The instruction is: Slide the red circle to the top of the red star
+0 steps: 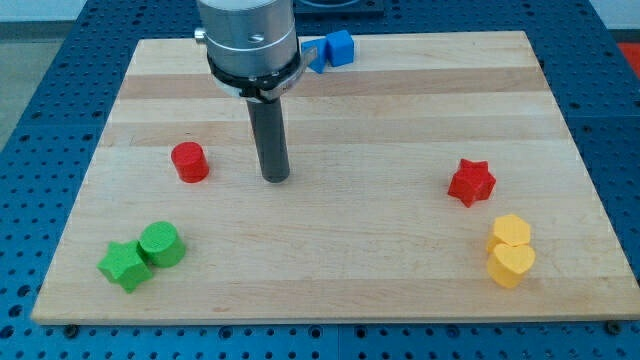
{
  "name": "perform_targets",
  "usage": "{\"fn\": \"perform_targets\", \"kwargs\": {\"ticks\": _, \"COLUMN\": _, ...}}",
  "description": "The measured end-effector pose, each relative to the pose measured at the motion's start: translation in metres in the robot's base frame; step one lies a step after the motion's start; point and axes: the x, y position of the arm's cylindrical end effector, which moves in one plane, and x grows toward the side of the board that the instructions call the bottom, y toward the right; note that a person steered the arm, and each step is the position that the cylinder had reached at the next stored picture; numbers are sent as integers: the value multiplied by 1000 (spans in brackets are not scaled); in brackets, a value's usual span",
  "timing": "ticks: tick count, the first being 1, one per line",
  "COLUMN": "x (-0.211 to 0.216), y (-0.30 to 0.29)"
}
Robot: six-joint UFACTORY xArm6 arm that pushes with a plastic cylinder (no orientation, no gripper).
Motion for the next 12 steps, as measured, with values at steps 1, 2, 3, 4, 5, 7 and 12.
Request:
{"fn": "perform_targets", "kwargs": {"ticks": 1, "x": -3, "y": -11}}
{"fn": "perform_targets", "kwargs": {"ticks": 2, "x": 9, "y": -28}}
{"fn": "perform_targets", "kwargs": {"ticks": 3, "x": 14, "y": -54}}
{"fn": "perform_targets", "kwargs": {"ticks": 4, "x": 14, "y": -103}}
{"fn": "perform_targets", "kwargs": {"ticks": 5, "x": 14, "y": -152}}
{"fn": "perform_targets", "kwargs": {"ticks": 7, "x": 4, "y": -189}}
{"fn": "perform_targets", "kwargs": {"ticks": 12, "x": -18, "y": -137}}
